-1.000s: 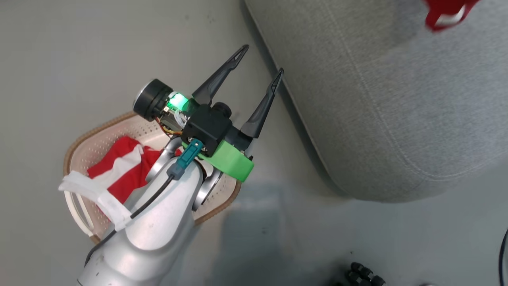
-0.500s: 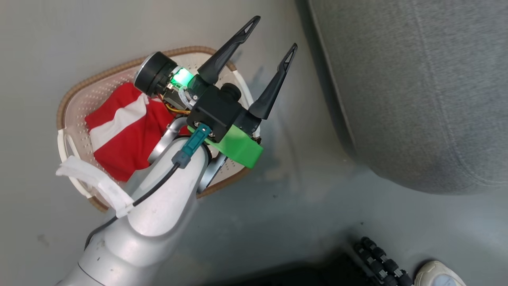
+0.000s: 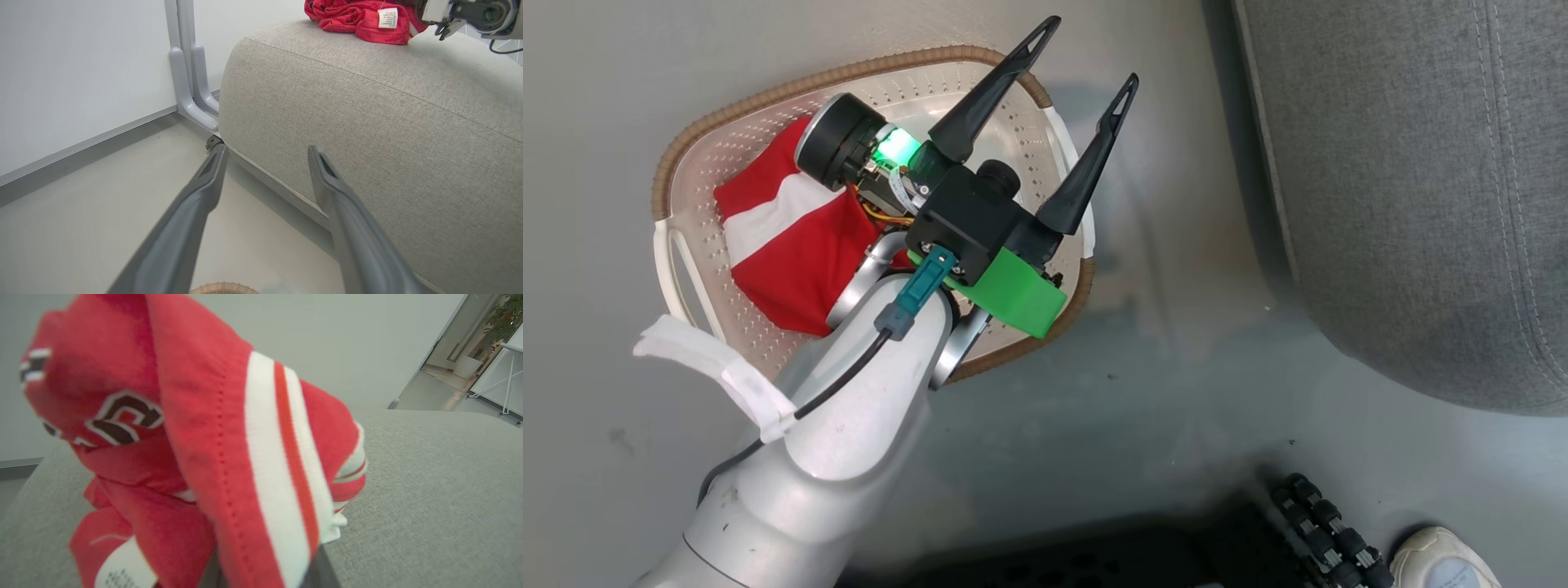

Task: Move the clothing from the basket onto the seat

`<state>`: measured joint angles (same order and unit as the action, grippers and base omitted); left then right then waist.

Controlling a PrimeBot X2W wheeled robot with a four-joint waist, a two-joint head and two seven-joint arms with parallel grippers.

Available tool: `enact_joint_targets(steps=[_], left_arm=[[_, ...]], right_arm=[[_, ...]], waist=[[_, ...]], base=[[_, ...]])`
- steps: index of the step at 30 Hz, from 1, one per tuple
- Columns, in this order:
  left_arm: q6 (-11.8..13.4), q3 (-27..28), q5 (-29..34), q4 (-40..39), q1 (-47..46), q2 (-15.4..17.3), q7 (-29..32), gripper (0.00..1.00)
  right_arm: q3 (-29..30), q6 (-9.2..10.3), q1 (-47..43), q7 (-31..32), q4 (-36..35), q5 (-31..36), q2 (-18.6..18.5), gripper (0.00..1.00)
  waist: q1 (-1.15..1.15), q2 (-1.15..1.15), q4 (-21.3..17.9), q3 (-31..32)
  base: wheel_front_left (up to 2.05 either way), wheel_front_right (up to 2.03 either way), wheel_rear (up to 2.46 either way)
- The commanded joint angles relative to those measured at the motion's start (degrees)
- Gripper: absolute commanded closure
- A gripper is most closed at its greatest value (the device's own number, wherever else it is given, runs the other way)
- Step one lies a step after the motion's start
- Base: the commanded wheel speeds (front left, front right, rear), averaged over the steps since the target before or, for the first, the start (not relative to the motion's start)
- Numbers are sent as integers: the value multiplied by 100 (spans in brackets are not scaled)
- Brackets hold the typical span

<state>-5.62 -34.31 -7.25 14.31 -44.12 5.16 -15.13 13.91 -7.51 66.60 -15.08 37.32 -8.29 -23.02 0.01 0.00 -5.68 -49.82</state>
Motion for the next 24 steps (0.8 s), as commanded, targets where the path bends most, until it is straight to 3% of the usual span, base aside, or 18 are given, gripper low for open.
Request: enact_joint_targets(steps=[1,2,3,4,14,24], left_arm=[[-2,23,15,6,-37,14,-3,0],[0,37,11,11,-23,22,-3,0],[4,47,10,17,-5,33,-3,0],[9,56,8,26,24,42,-3,0],[74,347,-179,35,549,61,-3,0],[207,957,-363,13,1420,44,-3,0]], right_arm=[[39,4,-120,-13,59,-26,-4,100],[55,4,-152,-14,61,-23,19,78],[72,4,-186,-14,49,-20,35,33],[90,4,-244,-13,34,-11,58,0],[139,4,-1497,-14,-543,25,540,0],[-247,4,-2981,-14,-1186,-125,779,0]], waist=[[-1,0,-4,34],[-1,0,-9,60],[-1,0,-19,93],[-1,0,-30,147],[-1,0,-201,1194],[-1,0,-160,2399]], base=[[0,0,0],[0,0,0],[0,0,0],[0,0,0],[0,0,0],[0,0,0]])
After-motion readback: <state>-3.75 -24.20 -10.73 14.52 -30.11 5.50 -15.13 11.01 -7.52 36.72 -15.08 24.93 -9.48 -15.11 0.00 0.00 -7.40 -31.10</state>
